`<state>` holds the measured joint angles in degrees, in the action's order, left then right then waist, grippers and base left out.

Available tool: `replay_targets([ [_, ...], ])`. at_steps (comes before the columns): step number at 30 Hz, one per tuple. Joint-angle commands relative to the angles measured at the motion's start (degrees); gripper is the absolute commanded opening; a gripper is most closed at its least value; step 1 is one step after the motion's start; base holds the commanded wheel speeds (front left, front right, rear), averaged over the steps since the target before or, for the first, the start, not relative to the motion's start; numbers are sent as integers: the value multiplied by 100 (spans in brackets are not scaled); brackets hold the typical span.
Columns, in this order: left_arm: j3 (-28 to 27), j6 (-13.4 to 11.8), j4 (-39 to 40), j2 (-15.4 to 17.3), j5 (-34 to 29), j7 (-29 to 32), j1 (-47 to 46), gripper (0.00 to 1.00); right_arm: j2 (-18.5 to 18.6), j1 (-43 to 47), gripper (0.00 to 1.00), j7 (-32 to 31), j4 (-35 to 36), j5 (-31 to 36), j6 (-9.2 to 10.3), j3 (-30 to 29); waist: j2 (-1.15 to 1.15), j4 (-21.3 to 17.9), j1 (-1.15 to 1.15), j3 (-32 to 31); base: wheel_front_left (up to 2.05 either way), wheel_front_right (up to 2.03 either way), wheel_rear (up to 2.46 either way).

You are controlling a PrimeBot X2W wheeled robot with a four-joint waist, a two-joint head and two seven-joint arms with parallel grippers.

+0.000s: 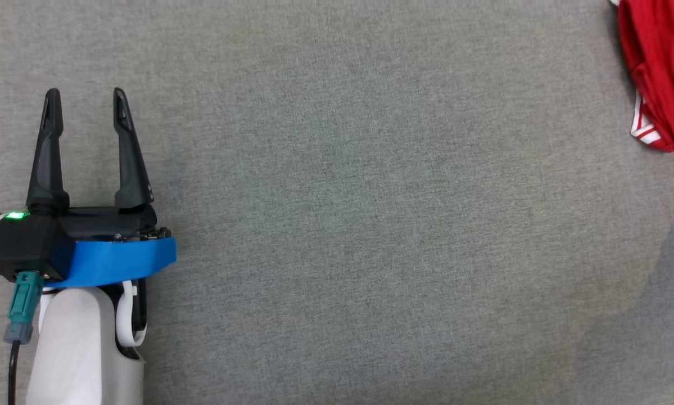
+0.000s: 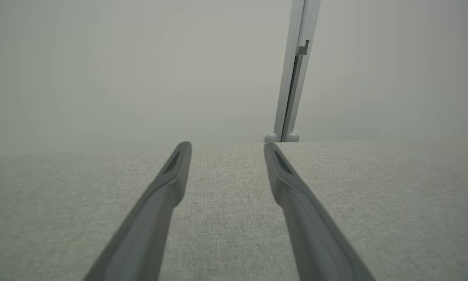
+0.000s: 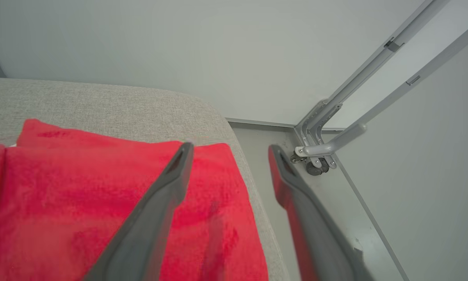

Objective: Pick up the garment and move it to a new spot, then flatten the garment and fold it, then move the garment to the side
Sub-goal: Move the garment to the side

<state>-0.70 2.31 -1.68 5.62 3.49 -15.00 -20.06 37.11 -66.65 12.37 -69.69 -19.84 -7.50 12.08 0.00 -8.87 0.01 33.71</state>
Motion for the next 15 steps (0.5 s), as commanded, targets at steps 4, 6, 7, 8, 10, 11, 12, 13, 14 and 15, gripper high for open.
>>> replay_targets([
  [4, -44, -34, -84, -7, 85, -25, 145, 100, -80, 12, 100, 187, -16, 78, 0, 43, 0, 13, -1, -362, 0, 0, 0],
  [6, -95, -37, -124, -22, 124, -25, 265, 100, -165, 140, 100, 246, 92, 98, 0, 72, 0, 8, -1, -582, 0, 0, 0],
  [7, -113, -46, -134, -36, 145, -25, 337, 100, -216, 215, 100, 261, 175, 100, 0, 90, 0, 10, -1, -687, 0, 0, 0],
  [8, -127, -46, -162, -50, 157, -25, 413, 100, -277, 290, 100, 273, 271, 90, 0, 102, 0, 16, -1, -809, 0, 0, 0],
  [10, -177, -51, -209, -60, 202, -25, 572, 100, -467, 424, 100, 286, 616, -38, -1, 51, 0, 12, -1, -1036, 0, 0, 0],
  [11, -192, -51, -233, -66, 209, -26, 653, 100, -574, 537, 100, 285, 827, -121, -1, 0, 0, 12, -1, -1154, 0, 0, 0],
  [12, -212, -54, -261, -74, 232, -25, 726, 100, -668, 673, 100, 285, 1046, -147, -1, -14, 0, 12, -1, -1273, 0, 0, 0],
  [13, -236, -59, -284, -86, 248, -25, 805, 100, -735, 827, 100, 286, 1268, -117, 0, 14, 0, 15, -1, -1368, 0, 0, 0],
  [14, -254, -54, -303, -100, 259, -25, 877, 100, -808, 974, 100, 285, 1475, -116, 0, 24, 0, 26, -1, -1476, 0, 0, 0],
  [15, -280, -50, -328, -104, 284, -25, 951, 100, -921, 1126, 100, 286, 1684, -103, -1, 38, 0, 32, -1, -1590, 0, 0, 0],
])
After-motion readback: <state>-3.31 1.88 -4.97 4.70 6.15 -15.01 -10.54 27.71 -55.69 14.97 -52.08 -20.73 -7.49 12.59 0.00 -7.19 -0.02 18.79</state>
